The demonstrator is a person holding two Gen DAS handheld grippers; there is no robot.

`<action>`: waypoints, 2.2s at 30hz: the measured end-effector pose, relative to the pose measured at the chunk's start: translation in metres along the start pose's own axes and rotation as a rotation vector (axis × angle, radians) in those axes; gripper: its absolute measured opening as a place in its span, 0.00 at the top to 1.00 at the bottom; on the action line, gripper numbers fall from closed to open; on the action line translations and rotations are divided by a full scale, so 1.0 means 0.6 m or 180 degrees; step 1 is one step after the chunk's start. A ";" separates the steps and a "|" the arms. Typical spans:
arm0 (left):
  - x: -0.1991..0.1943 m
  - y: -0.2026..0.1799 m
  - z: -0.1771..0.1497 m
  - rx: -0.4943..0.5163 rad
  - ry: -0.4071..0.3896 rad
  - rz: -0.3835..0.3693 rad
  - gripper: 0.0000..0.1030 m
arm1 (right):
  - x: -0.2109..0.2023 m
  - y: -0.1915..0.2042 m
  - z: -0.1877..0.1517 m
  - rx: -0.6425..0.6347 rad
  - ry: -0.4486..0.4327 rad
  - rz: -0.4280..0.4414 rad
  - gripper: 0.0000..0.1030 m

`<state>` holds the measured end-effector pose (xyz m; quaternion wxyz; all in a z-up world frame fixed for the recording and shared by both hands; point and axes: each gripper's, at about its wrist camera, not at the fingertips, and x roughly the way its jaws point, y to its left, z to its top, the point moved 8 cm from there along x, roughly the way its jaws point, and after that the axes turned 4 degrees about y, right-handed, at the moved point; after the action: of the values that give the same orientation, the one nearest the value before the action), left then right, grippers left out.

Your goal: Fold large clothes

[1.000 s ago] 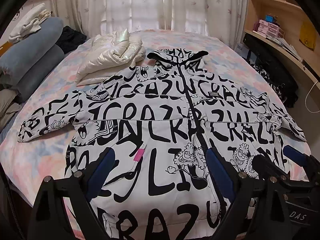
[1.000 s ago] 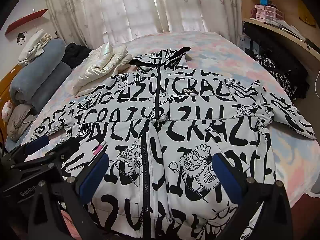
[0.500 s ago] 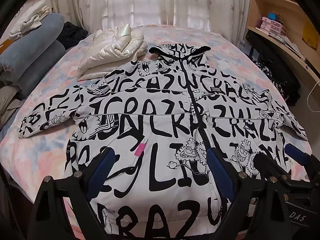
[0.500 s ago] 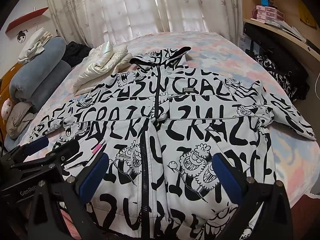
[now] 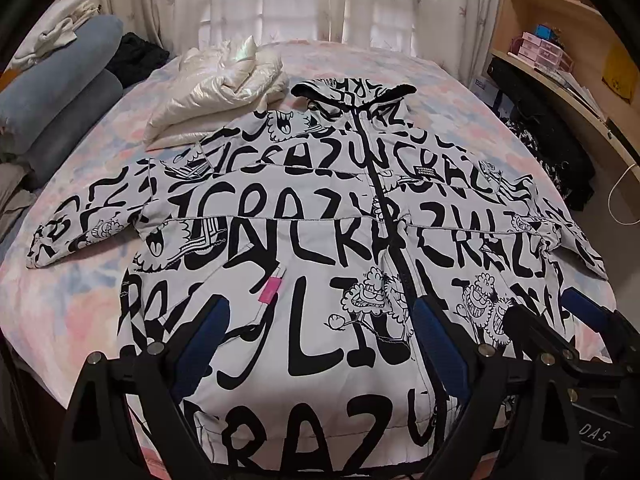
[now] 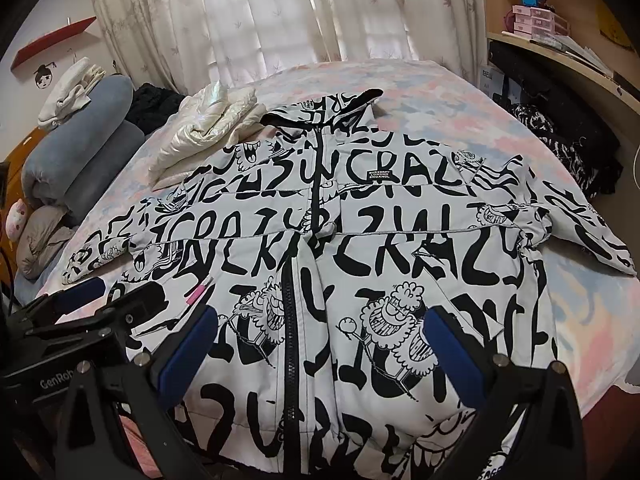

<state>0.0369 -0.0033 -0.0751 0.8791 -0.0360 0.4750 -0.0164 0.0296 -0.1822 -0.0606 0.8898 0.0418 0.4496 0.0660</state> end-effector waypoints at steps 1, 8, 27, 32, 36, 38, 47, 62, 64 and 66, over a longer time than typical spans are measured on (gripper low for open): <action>0.000 -0.001 0.000 0.0010 0.0001 -0.0003 0.11 | 0.000 0.002 0.000 -0.0006 0.0001 -0.0004 0.00; -0.008 -0.003 0.011 0.0037 -0.0091 0.0008 0.08 | -0.001 0.001 -0.002 -0.0002 -0.0001 -0.0010 0.00; 0.010 -0.004 0.034 0.0034 -0.0053 0.0044 0.07 | 0.002 -0.011 0.021 -0.0022 -0.0075 -0.0099 0.00; 0.019 -0.010 0.054 0.0033 -0.0048 0.0035 0.07 | -0.002 -0.025 0.032 -0.0053 -0.0095 -0.0144 0.00; 0.021 -0.025 0.075 0.0076 -0.0101 0.0028 0.07 | -0.015 -0.047 0.052 -0.0104 -0.0215 -0.0316 0.00; 0.021 -0.034 0.088 0.0106 -0.0131 0.0037 0.07 | -0.019 -0.060 0.061 -0.0115 -0.0261 -0.0402 0.00; 0.003 -0.106 0.170 0.0285 -0.0508 -0.0143 0.07 | -0.064 -0.119 0.110 -0.0263 -0.0530 -0.0728 0.00; 0.012 -0.292 0.268 0.0803 -0.0689 -0.0520 0.07 | -0.178 -0.343 0.190 0.0451 -0.1232 -0.1413 0.00; 0.014 -0.315 0.282 0.0781 -0.0760 -0.0548 0.07 | -0.178 -0.376 0.190 0.0592 -0.1249 -0.1479 0.00; 0.021 -0.333 0.292 0.0761 -0.0800 -0.0538 0.07 | -0.171 -0.412 0.189 0.0741 -0.1214 -0.1531 0.00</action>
<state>0.1914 -0.1951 0.0262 0.9250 0.0272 0.3514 -0.1419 0.0806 -0.4440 0.0549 0.9373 0.0474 0.2763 -0.2069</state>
